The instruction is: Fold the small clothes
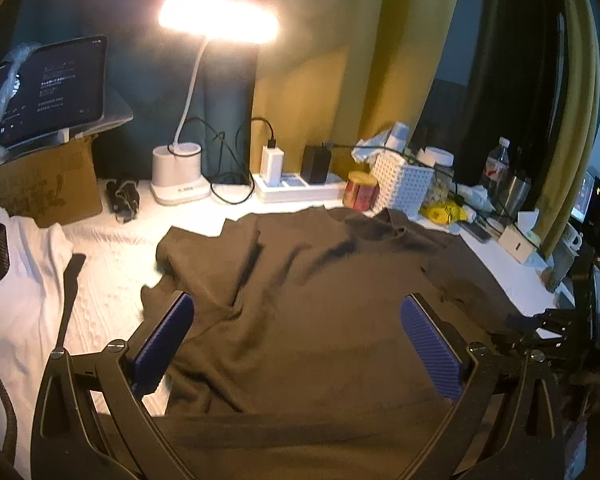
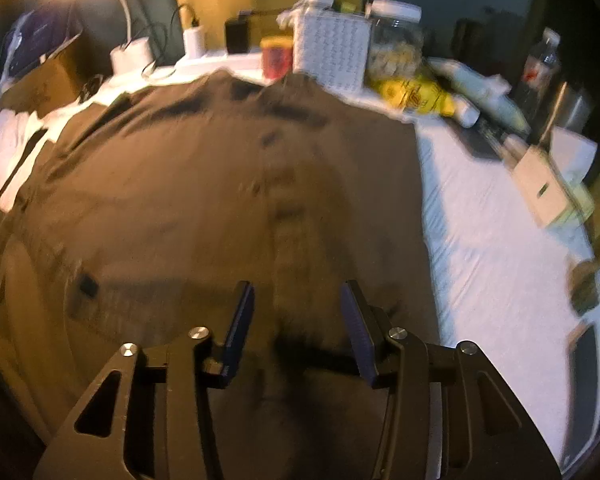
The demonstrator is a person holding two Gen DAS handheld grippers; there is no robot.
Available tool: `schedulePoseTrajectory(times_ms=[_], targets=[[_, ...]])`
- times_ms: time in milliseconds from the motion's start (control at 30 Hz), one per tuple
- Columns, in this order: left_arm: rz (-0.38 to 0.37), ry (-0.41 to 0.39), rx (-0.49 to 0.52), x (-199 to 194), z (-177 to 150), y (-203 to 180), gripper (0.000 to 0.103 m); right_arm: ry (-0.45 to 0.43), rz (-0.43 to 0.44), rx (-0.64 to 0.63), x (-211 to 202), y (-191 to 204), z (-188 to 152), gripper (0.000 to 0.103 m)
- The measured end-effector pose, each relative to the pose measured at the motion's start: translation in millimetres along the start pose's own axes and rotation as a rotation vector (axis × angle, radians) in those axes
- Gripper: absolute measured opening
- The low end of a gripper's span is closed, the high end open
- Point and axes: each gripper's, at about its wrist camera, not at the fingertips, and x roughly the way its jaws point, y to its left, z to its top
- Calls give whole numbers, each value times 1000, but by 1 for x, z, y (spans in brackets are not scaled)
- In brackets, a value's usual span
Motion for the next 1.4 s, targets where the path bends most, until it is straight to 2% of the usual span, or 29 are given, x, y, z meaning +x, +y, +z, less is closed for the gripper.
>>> schedulePoseTrajectory(times_ms=[33, 67, 133, 333, 500, 567, 600, 633, 667, 700, 900, 1167, 1233, 1300, 1400], targets=[[2, 5, 1, -1, -2, 0, 102, 3, -5, -2, 3, 1, -4, 20], [5, 9, 1, -2, -3, 1, 102, -17, -6, 6, 1, 1, -5, 19], [15, 16, -1, -5, -5, 5, 102, -28, 3, 30, 0, -3, -5, 8], [61, 37, -15, -6, -11, 25, 102, -71, 66, 51, -3, 11, 6, 6], [93, 58, -20, -2, -11, 45, 102, -68, 51, 62, -1, 23, 13, 6], [103, 72, -17, 3, -9, 52, 102, -68, 59, 87, -3, 21, 15, 13], [107, 77, -15, 5, -8, 55, 102, -70, 62, 96, -4, 19, 16, 25], [108, 82, -12, 7, -7, 59, 102, -78, 65, 107, -7, 18, 17, 47], [108, 85, -10, 10, -6, 62, 102, -91, 64, 118, -10, 18, 18, 56], [107, 88, -10, 12, -5, 64, 102, -104, 60, 124, -13, 18, 20, 60], [63, 112, -4, 28, -1, 73, 102, -139, 28, 131, -22, 24, 34, 60], [14, 144, 27, 54, 7, 79, 101, -149, -3, 155, -12, 28, 55, 60], [6, 156, 35, 64, 10, 83, 99, -146, -9, 155, -7, 28, 60, 60], [0, 170, 45, 72, 13, 86, 91, -140, -12, 160, -3, 27, 63, 60], [-5, 182, 67, 86, 17, 90, 84, -127, -21, 159, 4, 26, 68, 60]])
